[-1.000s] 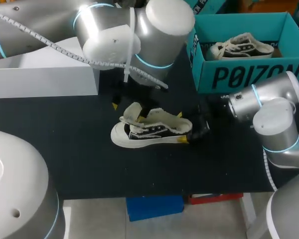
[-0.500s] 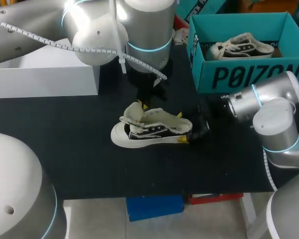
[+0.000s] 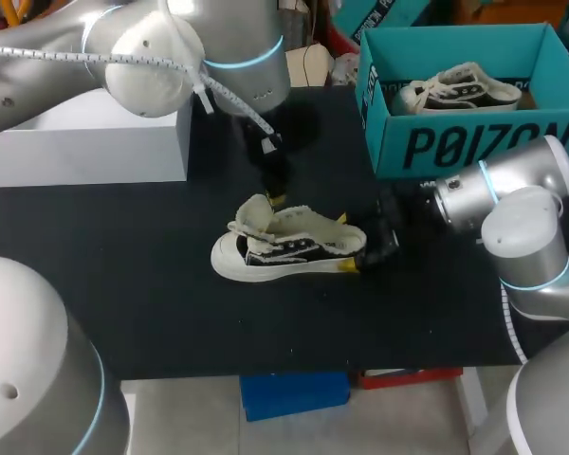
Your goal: Take the shoe out of the shoebox, open the shoe tongue, remove and reinsert the insole, then place the shoe into the shoebox
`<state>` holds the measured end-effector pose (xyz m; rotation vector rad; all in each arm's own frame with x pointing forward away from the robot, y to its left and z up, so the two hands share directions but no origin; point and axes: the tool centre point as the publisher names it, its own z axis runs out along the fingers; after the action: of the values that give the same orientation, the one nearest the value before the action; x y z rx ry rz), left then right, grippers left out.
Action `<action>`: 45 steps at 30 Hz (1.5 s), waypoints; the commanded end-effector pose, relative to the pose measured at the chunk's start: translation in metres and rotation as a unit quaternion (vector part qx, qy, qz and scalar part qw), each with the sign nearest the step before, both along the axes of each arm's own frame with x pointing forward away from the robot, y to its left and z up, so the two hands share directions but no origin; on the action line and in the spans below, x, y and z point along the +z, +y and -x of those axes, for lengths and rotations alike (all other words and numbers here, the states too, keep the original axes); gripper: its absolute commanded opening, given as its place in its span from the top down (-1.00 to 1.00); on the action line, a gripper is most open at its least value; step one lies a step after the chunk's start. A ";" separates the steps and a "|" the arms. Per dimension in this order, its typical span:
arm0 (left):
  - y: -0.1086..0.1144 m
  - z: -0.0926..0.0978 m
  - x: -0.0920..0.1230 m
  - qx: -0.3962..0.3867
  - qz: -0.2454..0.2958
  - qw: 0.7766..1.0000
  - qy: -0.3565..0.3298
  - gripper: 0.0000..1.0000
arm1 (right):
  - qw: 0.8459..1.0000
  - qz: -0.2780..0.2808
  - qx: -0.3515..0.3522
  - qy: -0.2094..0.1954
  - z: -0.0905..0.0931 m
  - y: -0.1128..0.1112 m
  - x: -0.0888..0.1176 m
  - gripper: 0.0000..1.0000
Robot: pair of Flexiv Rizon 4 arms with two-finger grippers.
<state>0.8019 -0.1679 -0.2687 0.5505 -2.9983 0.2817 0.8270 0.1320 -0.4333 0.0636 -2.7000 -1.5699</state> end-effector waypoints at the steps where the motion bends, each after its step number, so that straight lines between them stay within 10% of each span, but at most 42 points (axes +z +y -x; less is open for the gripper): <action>1: 0.003 -0.011 -0.010 -0.351 0.111 0.916 0.158 1.00 | 1.000 0.000 0.000 0.000 -0.001 -0.002 -0.001 1.00; 13: -0.014 -0.038 -0.016 -0.363 0.058 0.915 0.168 1.00 | 1.000 0.000 0.000 0.000 -0.001 -0.002 -0.001 1.00; 45: -0.044 -0.016 -0.064 -0.247 0.047 0.948 0.193 1.00 | 1.000 0.000 0.000 0.000 -0.001 -0.002 -0.001 1.00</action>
<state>0.8214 -0.2150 -0.3329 -0.1512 -2.5952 0.2334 0.8270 0.1320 -0.4333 0.0637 -2.6998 -1.5702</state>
